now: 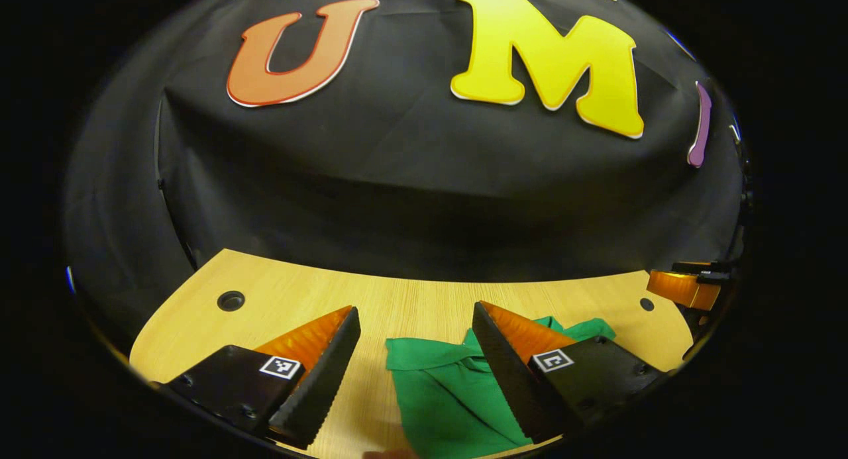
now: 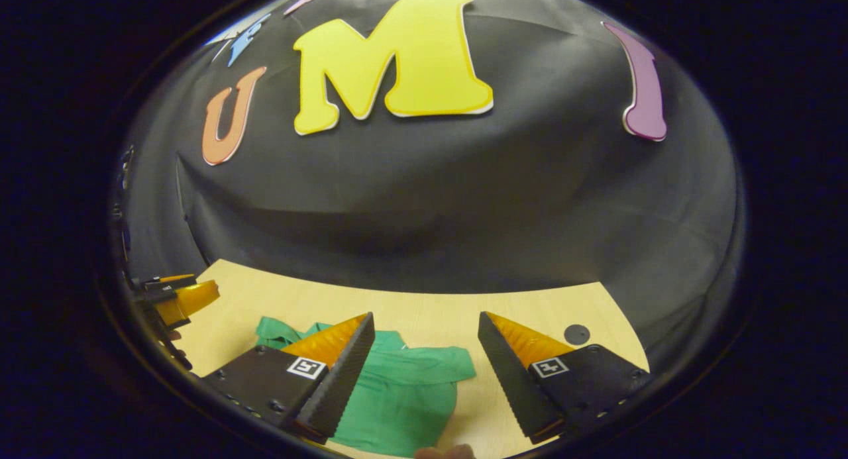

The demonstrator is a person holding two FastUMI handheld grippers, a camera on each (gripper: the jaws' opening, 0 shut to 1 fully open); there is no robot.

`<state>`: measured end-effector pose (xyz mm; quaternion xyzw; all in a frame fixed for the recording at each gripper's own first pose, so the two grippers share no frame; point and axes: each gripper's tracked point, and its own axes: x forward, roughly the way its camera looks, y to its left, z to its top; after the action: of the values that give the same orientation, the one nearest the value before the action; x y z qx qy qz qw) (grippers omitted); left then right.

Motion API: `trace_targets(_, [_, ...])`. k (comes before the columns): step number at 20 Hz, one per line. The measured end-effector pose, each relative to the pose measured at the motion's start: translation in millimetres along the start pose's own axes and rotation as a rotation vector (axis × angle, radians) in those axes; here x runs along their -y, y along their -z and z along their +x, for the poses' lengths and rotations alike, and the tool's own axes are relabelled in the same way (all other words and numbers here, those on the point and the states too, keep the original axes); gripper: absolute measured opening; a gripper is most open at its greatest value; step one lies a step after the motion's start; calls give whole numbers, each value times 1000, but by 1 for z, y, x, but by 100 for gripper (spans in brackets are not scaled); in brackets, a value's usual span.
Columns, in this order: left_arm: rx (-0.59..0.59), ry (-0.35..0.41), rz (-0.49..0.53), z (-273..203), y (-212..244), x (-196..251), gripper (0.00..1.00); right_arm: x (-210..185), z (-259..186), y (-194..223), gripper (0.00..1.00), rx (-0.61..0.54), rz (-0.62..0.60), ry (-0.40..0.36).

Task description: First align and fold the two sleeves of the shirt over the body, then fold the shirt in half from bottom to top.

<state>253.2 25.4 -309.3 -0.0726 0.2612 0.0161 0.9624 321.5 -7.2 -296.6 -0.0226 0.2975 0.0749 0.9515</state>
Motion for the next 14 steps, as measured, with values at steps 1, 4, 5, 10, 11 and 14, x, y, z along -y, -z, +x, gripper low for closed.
trace_targets(1, [8,-3,2,-10,-6,-2,100,-1,-11,-5,96,12,-3,8])
trace_targets(4, [71,-7,6,-49,-35,-4,100,-4,-53,-29,92,89,-34,38])
trace_targets(5, [95,-7,3,-63,-47,-4,100,-7,-71,-34,96,108,-41,37])
trace_targets(10, [213,15,39,-162,-96,13,100,-27,-178,-59,97,241,-34,60])
trace_targets(11, [236,17,49,-185,-104,16,100,-32,-201,-63,97,265,-22,59])
trace_targets(14, [301,25,86,-253,-119,30,100,-46,-270,-64,97,317,-9,51])
